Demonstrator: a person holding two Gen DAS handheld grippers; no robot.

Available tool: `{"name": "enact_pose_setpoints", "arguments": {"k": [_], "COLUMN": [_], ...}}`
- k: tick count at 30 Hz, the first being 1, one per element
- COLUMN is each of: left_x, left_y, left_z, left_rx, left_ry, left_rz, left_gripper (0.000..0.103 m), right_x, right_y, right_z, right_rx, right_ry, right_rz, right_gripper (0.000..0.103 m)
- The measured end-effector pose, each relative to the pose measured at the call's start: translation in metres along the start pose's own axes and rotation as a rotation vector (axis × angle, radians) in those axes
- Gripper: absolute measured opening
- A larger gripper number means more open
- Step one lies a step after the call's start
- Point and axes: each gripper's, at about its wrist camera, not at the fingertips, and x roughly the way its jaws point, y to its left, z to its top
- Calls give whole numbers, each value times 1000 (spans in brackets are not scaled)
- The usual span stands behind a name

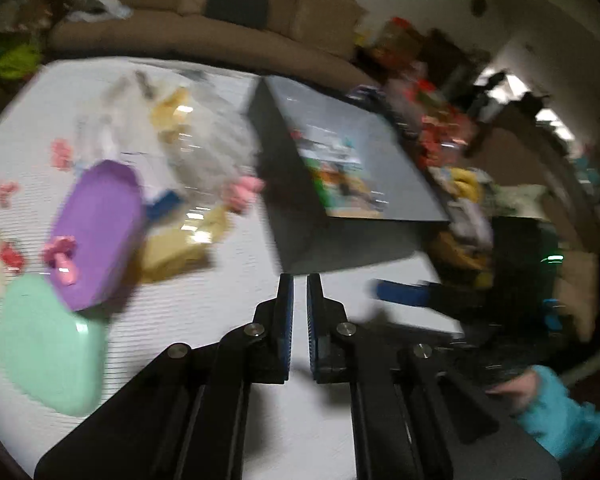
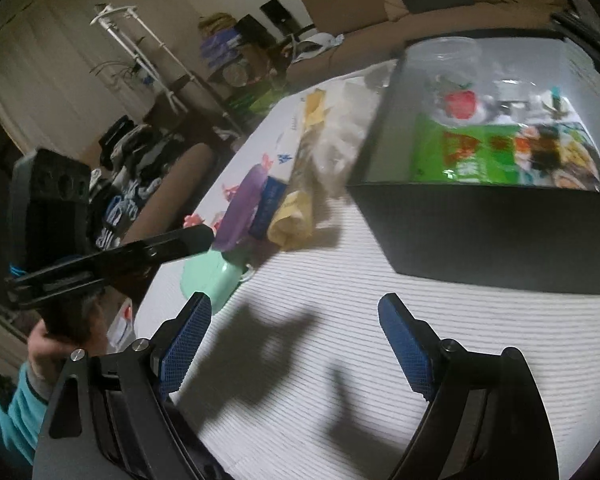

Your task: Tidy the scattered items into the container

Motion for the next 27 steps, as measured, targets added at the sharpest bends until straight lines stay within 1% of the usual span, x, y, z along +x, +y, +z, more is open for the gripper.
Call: {"name": "enact_pose_setpoints", "arguments": {"k": [1, 2, 3, 4, 6, 8, 9, 10, 13, 16, 18, 19, 20, 21, 22, 23, 25, 27], "left_x": [3, 6, 8, 9, 14, 18, 19, 19, 21, 34, 50, 59, 64, 70, 74, 73, 70, 65], "left_y": [7, 16, 28, 36, 52, 61, 65, 71, 88, 96, 103, 109, 112, 118, 121, 121, 121, 120], "left_z": [1, 2, 3, 3, 6, 7, 8, 8, 7, 8, 9, 9, 8, 7, 5, 4, 2, -1], "left_rx": [-5, -22, -56, -76, -99, -77, -73, -87, -125, -110, -98, -110, -122, -150, -174, -185, -205, -231], "left_ry": [-22, -41, -58, -74, -84, -88, -101, -122, -153, -123, -75, -49, -30, -5, 11, 8, 1, -12], "left_rz": [58, 111, 164, 187, 220, 293, 318, 332, 353, 364, 372, 361, 347, 312, 297, 309, 283, 234], "left_gripper": [27, 47, 56, 66, 68, 68, 68, 68, 69, 69, 69, 67, 60, 50, 21, 12, 11, 11], "right_x": [-1, -1, -2, -2, -1, 2, 4, 5, 9, 15, 17, 18, 19, 19, 19, 18, 17, 15], "right_y": [0, 0, 0, 1, 2, 2, 2, 3, 4, 5, 6, 7, 7, 7, 7, 7, 5, 2], "right_z": [-1, -2, -2, -3, -4, -4, -3, -3, -3, -3, -3, -3, -4, -4, -5, -5, -5, -4], "right_rx": [-5, -11, -17, -24, -32, -37, -41, -48, -69, -78, -82, -83, -85, -86, -87, -87, -82, -68], "right_ry": [4, 8, 12, 16, 25, 36, 40, 46, 60, 78, 84, 85, 87, 89, 91, 92, 92, 88], "right_rz": [-4, -4, -1, 1, 5, 12, 15, 16, 13, 22, 26, 27, 28, 27, 26, 25, 24, 30], "right_gripper": [88, 88, 88, 88, 88, 88, 88, 88, 88, 88, 88, 88, 88, 88, 88, 88, 88, 88]}}
